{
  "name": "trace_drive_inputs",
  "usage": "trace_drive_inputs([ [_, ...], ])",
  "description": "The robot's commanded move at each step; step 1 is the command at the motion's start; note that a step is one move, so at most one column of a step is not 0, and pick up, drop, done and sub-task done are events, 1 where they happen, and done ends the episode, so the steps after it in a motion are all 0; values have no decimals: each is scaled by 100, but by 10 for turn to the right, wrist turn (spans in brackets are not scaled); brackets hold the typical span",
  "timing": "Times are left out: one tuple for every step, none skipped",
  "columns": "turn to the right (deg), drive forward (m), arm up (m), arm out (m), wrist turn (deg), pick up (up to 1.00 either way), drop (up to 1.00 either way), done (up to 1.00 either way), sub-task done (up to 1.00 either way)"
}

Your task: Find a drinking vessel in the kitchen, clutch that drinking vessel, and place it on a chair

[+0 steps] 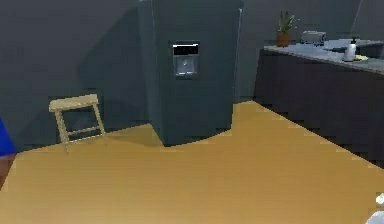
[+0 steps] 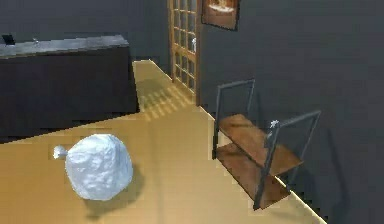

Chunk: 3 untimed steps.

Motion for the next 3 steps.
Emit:
trace_drive_inputs([
  [210,0,0,0,0,0,0,0,0],
  [0,100,0,0,0,0,0,0,0],
  [0,20,0,0,0,0,0,0,0],
])
